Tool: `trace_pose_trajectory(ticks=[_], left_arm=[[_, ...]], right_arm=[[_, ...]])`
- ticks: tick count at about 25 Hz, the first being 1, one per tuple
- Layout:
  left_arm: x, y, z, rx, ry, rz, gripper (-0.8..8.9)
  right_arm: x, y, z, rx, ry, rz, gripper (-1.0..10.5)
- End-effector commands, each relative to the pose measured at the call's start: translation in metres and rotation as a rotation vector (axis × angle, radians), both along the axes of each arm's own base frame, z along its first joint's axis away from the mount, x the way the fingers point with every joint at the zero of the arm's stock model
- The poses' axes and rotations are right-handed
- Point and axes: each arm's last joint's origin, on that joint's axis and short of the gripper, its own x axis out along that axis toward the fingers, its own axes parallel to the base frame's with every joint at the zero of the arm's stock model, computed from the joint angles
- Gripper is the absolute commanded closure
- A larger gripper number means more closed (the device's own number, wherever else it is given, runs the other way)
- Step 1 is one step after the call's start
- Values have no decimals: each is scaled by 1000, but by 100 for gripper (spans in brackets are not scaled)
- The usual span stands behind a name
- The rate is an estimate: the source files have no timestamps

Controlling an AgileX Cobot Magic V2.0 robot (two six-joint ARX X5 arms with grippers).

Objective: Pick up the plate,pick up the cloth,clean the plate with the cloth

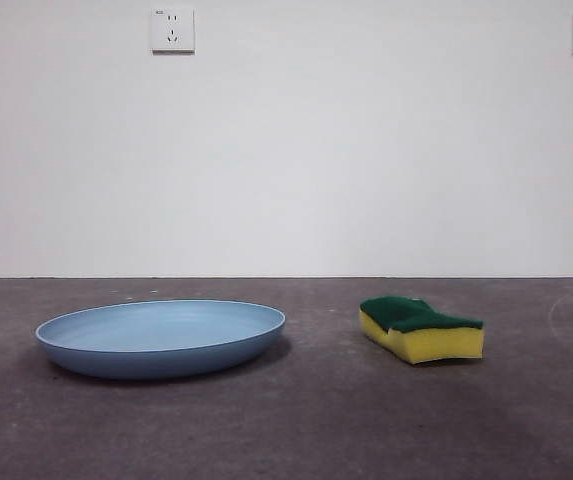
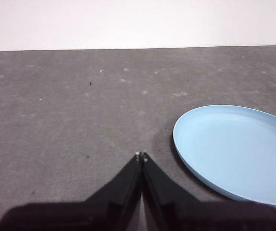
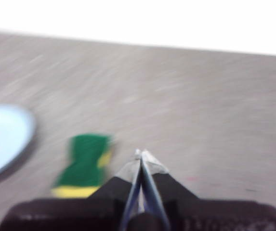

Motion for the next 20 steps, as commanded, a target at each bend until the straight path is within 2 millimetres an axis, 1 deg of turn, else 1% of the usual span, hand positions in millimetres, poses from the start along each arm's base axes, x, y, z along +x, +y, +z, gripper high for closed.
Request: trace_pose_trajectory(ticks=[1,4,10,16,20], left_arm=[[1,0,-4,8,8,-4,816],[1,0,-4,8,8,-4,816],[1,0,-4,8,8,-4,816],[1,0,-4,8,8,-4,816],[1,0,-4,8,8,-4,816]], right_arm=[[-2,-7,-20,9,-40,10,946],[-4,-10,-44,24,-90,85,946],[-4,-14,-72,47,-91,79,946],[-4,-15,-92,73,-63,65,946],[-5,-15,-94,78,-42,62,946]])
